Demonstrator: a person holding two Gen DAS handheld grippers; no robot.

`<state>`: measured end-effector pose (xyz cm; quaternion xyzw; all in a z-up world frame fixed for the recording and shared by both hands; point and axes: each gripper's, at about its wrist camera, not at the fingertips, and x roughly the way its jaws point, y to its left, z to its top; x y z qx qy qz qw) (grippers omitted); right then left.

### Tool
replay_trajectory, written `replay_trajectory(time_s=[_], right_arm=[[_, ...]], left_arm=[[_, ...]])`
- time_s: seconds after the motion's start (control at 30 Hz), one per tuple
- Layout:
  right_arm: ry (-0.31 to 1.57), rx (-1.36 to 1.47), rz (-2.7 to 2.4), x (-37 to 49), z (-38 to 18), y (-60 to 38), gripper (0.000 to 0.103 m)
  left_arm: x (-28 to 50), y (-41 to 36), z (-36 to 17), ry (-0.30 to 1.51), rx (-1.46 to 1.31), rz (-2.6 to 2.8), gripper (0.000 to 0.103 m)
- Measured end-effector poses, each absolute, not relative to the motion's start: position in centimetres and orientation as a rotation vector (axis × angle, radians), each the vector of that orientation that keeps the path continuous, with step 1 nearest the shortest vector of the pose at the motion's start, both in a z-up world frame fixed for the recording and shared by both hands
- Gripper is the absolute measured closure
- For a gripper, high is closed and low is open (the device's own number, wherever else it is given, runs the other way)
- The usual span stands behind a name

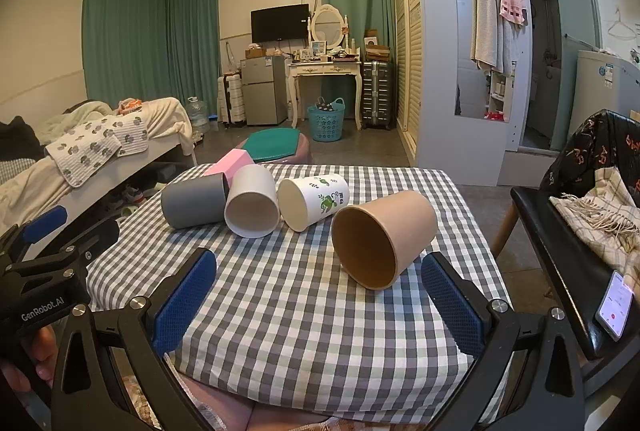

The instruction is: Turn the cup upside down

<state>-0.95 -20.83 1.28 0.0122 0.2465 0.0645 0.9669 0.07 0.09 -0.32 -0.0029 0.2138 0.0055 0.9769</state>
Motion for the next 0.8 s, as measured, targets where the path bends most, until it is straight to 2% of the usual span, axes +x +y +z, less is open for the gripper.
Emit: replay_trajectory(time_s=[0.8], right_arm=[[0.509,0.024,0.142,-0.54,1.16,-20.84,0.000]], left_arm=[[0.15,0.57,-0.51,0.441,-0.022,0.013,0.001]])
